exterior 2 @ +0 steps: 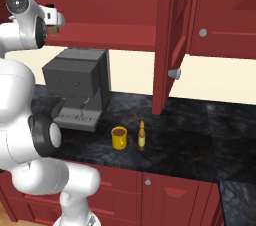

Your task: Pick the cinnamon and honey bottle from the cabinet and place them next to the mug.

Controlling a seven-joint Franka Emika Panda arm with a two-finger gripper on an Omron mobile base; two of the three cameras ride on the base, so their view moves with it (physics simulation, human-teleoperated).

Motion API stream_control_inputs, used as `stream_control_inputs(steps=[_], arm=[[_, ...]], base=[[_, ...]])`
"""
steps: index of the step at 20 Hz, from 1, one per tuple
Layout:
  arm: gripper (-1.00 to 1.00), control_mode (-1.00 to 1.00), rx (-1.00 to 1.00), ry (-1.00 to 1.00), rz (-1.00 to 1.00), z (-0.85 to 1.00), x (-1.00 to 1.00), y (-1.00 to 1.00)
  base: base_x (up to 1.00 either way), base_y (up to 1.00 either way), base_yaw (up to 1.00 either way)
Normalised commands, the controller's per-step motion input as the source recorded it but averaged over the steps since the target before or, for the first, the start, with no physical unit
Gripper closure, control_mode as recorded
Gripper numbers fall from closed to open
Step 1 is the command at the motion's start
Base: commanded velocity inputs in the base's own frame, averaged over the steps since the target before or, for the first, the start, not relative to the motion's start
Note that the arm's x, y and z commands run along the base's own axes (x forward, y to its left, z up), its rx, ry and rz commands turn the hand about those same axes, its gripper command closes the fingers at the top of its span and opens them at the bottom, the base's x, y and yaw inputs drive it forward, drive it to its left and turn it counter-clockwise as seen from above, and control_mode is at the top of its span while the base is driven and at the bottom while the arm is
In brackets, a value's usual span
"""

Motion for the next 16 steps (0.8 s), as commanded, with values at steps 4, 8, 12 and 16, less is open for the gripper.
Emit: stream_control_inputs(steps=[4,8,12,16], arm=[[-1.00,-1.00,0.00,0.02,0.00,0.00,0.27,0.16],[-1.00,-1.00,0.00,0.07,0.00,0.00,0.26,0.17],[-1.00,-1.00,0.00,0.09,0.00,0.00,0.16,0.06],[-1.00,-1.00,0.00,0.06,0.00,0.00,0.00,0.00]], base=[[0.00,0.00,0.00],[0.00,0.00,0.00],[0.00,0.00,0.00],[0.00,0.00,0.00]])
